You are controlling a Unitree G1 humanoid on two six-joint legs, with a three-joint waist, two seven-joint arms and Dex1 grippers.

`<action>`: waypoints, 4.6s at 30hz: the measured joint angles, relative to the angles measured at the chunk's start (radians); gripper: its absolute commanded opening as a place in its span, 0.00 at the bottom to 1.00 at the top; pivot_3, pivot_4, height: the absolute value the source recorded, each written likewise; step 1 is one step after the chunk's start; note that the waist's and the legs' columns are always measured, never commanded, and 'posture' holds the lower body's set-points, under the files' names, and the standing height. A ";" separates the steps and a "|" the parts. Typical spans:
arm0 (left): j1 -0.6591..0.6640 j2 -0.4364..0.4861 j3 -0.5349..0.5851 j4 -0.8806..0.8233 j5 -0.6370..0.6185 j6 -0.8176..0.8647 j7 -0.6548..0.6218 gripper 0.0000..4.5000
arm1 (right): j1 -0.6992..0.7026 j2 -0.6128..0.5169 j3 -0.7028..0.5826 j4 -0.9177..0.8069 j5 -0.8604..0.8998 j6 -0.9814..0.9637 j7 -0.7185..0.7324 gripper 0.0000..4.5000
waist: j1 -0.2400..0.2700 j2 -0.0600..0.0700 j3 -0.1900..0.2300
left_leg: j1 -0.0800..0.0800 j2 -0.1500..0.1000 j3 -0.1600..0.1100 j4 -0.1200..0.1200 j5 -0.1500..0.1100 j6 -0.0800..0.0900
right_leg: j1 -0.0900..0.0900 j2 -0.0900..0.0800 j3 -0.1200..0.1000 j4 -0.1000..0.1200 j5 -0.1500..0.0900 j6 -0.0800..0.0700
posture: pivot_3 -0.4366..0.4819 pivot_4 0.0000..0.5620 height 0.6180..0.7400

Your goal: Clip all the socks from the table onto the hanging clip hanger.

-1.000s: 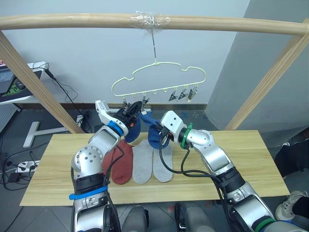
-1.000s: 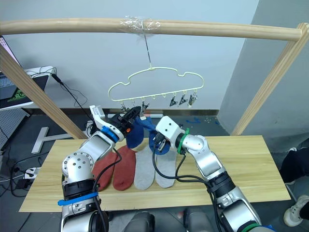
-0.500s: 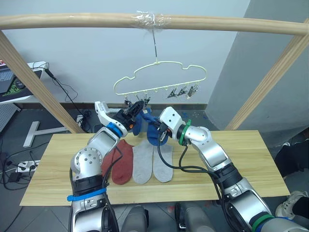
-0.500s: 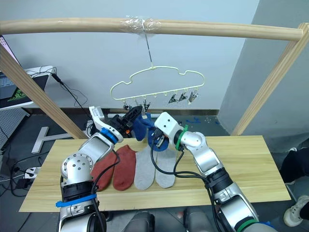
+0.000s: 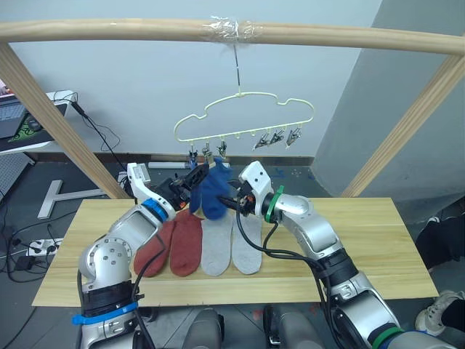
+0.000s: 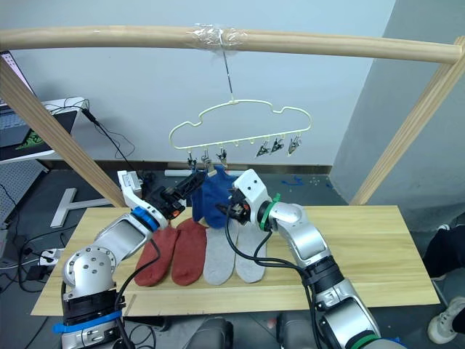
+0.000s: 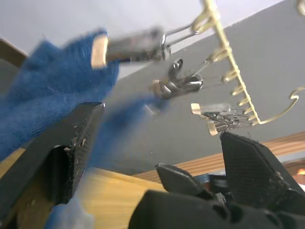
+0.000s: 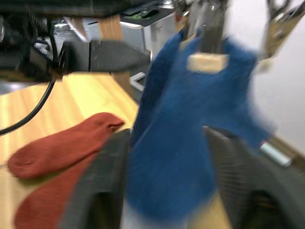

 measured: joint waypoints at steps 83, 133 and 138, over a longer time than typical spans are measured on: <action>-0.234 -0.176 -0.342 0.466 0.808 -0.754 -0.057 0.36 | 0.128 -0.229 -0.250 -0.507 0.358 0.189 -0.107 1.00 | -0.007 -0.001 -0.001 | 0.000 0.000 0.003 0.001 0.000 0.001 | 0.000 0.001 0.000 0.001 0.000 0.000 | 0.40 0.26 1.00; -0.282 -0.156 -0.351 0.509 0.907 -0.840 -0.055 0.36 | 0.122 -0.237 -0.250 -0.507 0.359 0.191 -0.107 1.00 | -0.007 -0.001 -0.001 | 0.000 0.000 0.003 0.001 0.000 0.001 | 0.000 0.001 0.000 0.001 0.000 0.000 | 0.40 0.28 1.00; -0.282 -0.156 -0.351 0.509 0.907 -0.842 -0.055 0.36 | 0.122 -0.238 -0.250 -0.507 0.359 0.191 -0.106 1.00 | -0.007 -0.001 -0.001 | 0.000 0.000 0.003 0.001 0.000 0.001 | 0.000 0.001 0.000 0.001 0.000 0.000 | 0.41 0.27 1.00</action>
